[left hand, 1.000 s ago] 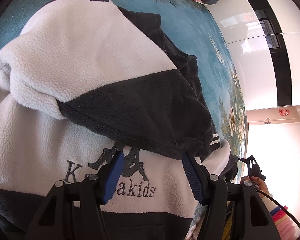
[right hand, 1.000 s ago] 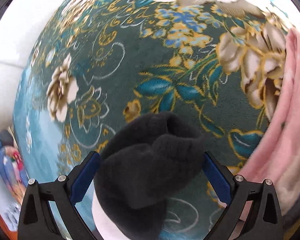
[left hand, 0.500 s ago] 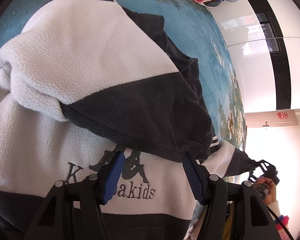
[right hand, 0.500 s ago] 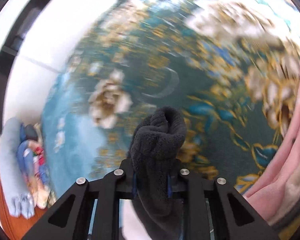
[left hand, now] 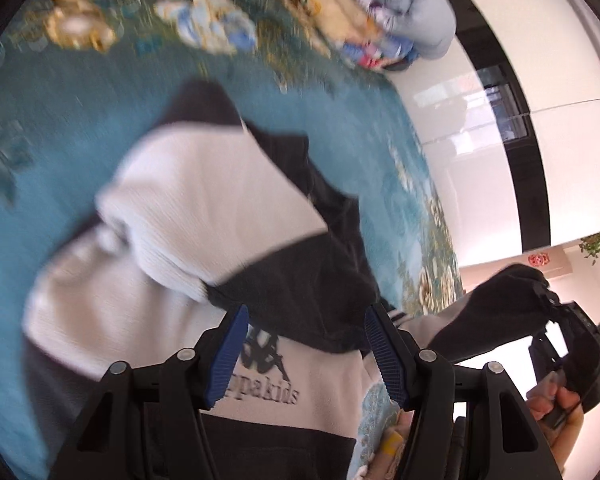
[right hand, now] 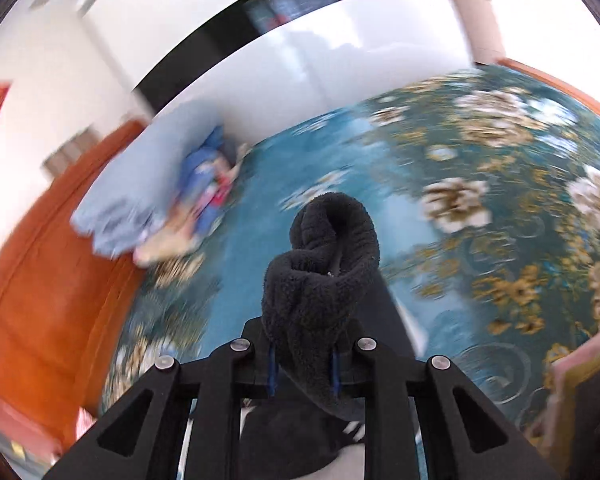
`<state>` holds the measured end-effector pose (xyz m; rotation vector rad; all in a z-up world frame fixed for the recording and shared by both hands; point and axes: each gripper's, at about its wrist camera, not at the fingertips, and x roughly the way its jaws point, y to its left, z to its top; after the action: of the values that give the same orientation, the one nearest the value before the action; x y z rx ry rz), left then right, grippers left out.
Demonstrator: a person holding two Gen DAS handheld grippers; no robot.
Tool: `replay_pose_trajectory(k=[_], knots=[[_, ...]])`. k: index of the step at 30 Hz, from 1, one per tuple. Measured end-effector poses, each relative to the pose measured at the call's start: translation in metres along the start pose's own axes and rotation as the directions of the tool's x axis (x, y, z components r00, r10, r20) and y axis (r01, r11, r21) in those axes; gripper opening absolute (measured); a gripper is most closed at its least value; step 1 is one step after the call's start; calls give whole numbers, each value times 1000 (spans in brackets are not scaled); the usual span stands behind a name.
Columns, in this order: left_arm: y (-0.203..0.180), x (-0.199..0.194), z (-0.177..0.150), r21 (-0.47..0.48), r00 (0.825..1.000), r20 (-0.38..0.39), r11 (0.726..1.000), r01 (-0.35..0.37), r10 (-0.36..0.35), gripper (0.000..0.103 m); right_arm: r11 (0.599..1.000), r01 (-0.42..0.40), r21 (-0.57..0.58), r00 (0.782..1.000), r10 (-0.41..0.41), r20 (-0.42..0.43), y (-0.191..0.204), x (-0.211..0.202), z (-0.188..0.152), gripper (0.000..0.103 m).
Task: Fold clothes
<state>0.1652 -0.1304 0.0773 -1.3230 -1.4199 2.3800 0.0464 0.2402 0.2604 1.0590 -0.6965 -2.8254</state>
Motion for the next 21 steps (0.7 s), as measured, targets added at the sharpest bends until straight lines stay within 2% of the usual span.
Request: replay_pose_trajectory(k=[3, 6, 9, 14, 16, 17, 21], knots=[[13, -41, 17, -16, 998, 65, 1000, -6, 7, 65, 993, -69, -100, 995, 61, -82, 64, 30, -45, 20], [29, -68, 21, -19, 994, 105, 999, -31, 33, 65, 977, -142, -156, 977, 113, -181, 121, 63, -90, 20], [45, -90, 22, -19, 989, 133, 998, -58, 60, 65, 964, -159, -215, 963, 103, -250, 161, 96, -128, 20], [82, -98, 17, -94, 991, 113, 993, -65, 76, 65, 931, -172, -320, 936, 53, -349, 206, 132, -185, 21], [92, -98, 15, -116, 991, 105, 991, -66, 78, 65, 922, -192, -336, 917, 46, -397, 210, 143, -202, 25], [94, -96, 14, -121, 992, 103, 990, -65, 77, 65, 917, -208, -339, 905, 49, -424, 211, 147, -209, 33], [93, -91, 14, -134, 994, 88, 990, -51, 63, 65, 890, -340, -303, 859, 163, -485, 208, 137, -210, 54]])
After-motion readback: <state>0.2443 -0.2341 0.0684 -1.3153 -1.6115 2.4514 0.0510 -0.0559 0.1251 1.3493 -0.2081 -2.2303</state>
